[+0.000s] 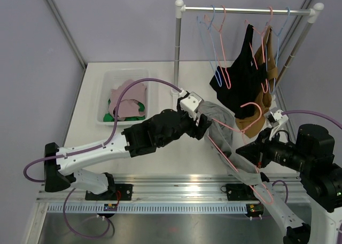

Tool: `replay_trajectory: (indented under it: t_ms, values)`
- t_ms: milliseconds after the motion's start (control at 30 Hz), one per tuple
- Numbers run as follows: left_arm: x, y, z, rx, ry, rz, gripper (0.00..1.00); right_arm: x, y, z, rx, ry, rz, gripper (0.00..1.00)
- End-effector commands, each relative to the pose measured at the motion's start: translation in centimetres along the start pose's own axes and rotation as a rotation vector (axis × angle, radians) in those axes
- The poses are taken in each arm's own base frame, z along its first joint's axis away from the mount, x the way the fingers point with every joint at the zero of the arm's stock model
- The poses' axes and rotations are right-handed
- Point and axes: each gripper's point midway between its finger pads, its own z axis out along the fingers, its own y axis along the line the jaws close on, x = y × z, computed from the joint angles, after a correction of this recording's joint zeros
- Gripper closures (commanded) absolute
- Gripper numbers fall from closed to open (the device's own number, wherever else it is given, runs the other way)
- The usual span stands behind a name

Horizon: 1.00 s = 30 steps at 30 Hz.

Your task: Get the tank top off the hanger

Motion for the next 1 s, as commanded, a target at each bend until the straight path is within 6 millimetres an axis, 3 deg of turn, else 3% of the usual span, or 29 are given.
replay_trajectory:
  t_ms: [0, 67, 133, 233, 300, 367, 400, 433, 700, 767, 900, 933, 967]
  values:
    - [-3.7, -0.7, 0.3, 0.009, -0.127, -0.037, 0.35, -1.1, 1.0, 0.2, -0.064, -0.025, -0.032, 1.00]
    - [-3.4, -0.7, 0.7, 0.005, -0.120, -0.034, 0.51, -1.3, 1.0, 0.2, -0.060, -0.030, -0.034, 1.00]
    - [-3.3, -0.1, 0.8, -0.032, -0.108, -0.027, 0.73, -1.6, 1.0, 0.3, -0.060, -0.032, -0.038, 1.00]
    - [-2.8, 1.2, 0.5, -0.103, -0.082, -0.024, 0.83, -1.7, 0.4, 0.5, -0.034, -0.028, -0.034, 1.00]
    - [-3.2, 2.3, -0.6, -0.152, -0.092, -0.046, 0.85, -1.7, -0.1, 1.2, -0.030, -0.006, -0.023, 1.00]
    - [-2.4, 4.4, -1.7, -0.248, -0.082, -0.049, 0.91, -1.9, -0.3, 2.0, -0.040, 0.018, -0.010, 1.00]
    - [-3.1, 5.2, -2.9, -0.280, -0.106, -0.077, 0.93, -2.2, -0.1, 2.2, -0.057, 0.022, -0.013, 1.00]
    - [-2.7, 6.8, -3.8, -0.348, -0.095, -0.073, 1.00, -2.5, -0.1, 2.8, -0.072, 0.044, -0.002, 1.00]
    - [-1.9, 18.5, -11.3, -0.656, -0.101, -0.241, 1.00, -2.7, 1.2, 5.8, -0.244, 0.148, -0.018, 1.00]
    - [-2.1, 19.7, -12.8, -0.670, -0.113, -0.258, 1.00, -2.7, 1.7, 6.4, -0.301, 0.145, -0.036, 1.00]
    - [-0.4, 23.4, -15.1, -0.812, -0.055, -0.289, 1.00, -3.8, 3.9, 6.2, -0.462, 0.070, -0.120, 1.00]
    - [0.1, 23.5, -15.0, -0.804, -0.032, -0.293, 1.00, -3.6, 4.6, 5.6, -0.510, 0.047, -0.146, 1.00]
    - [0.4, 23.6, -15.1, -0.805, -0.023, -0.299, 1.00, -4.8, 5.2, 5.5, -0.538, -0.028, -0.201, 1.00]
